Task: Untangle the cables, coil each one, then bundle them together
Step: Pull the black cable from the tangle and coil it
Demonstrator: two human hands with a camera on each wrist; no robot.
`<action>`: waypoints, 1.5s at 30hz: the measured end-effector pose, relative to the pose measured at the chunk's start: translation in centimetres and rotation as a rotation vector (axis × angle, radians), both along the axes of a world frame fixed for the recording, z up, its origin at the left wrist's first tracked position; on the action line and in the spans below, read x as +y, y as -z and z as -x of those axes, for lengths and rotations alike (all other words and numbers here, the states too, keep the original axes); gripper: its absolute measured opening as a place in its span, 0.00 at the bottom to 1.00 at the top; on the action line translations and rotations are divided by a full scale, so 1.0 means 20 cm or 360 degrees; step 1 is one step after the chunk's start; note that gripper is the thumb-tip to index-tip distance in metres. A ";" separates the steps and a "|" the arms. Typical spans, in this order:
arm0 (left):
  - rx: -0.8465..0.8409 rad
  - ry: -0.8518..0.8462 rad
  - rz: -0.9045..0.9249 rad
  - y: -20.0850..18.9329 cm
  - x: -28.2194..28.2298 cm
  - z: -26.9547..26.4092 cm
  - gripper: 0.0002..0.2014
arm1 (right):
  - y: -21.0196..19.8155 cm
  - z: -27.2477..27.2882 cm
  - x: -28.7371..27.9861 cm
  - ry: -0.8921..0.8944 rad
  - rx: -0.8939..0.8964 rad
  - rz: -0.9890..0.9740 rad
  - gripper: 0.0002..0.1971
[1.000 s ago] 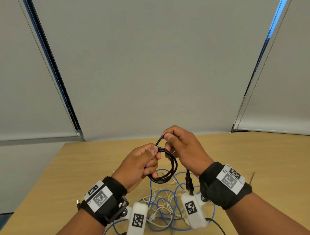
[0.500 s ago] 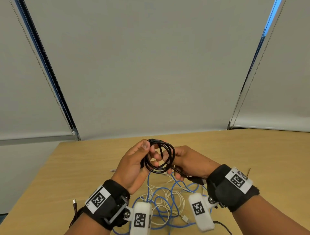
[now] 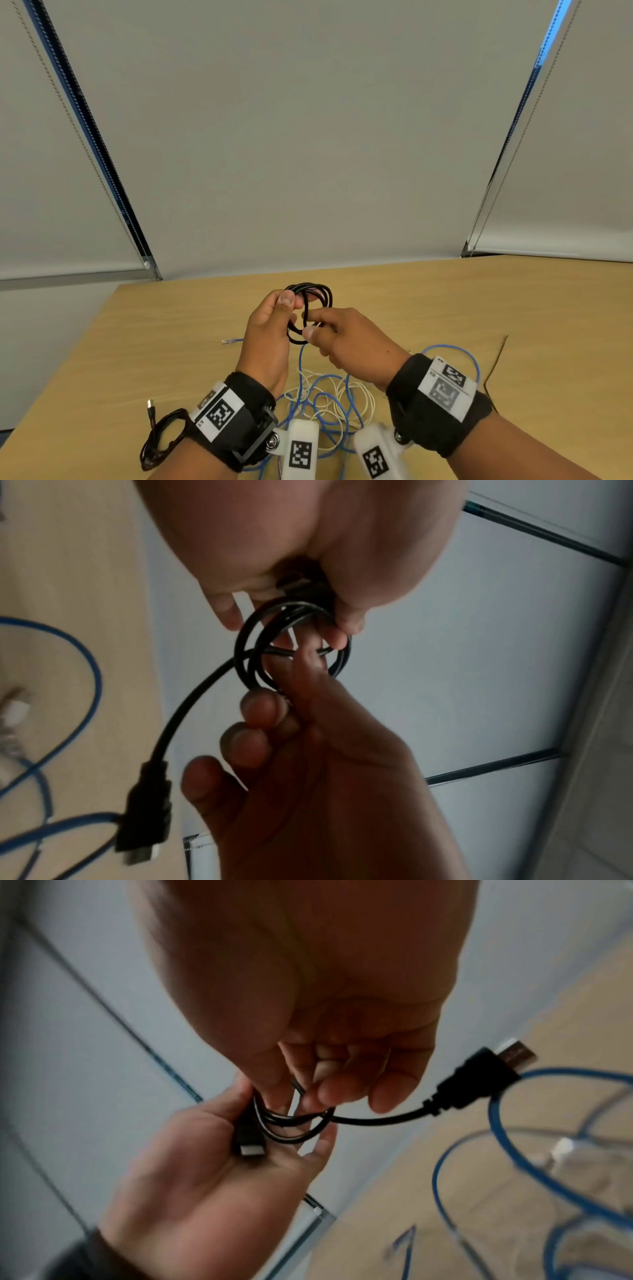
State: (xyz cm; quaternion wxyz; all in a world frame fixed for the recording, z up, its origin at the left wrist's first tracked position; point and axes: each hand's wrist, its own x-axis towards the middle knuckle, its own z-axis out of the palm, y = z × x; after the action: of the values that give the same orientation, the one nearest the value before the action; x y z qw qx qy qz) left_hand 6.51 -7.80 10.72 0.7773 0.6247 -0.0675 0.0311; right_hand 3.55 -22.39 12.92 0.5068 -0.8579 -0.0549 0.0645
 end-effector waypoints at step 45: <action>0.0265 0.0032 0.0005 0.06 0.04 -0.02 0.15 | 0.11 0.04 0.01 0.0435 0.0108 -0.0938 0.11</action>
State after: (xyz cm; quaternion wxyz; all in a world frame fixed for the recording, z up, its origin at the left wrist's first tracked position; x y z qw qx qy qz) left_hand 6.81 -7.10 9.60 0.7815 0.6232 -0.0090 -0.0287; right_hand 2.82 -22.12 10.70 0.7389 -0.6710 0.0614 0.0059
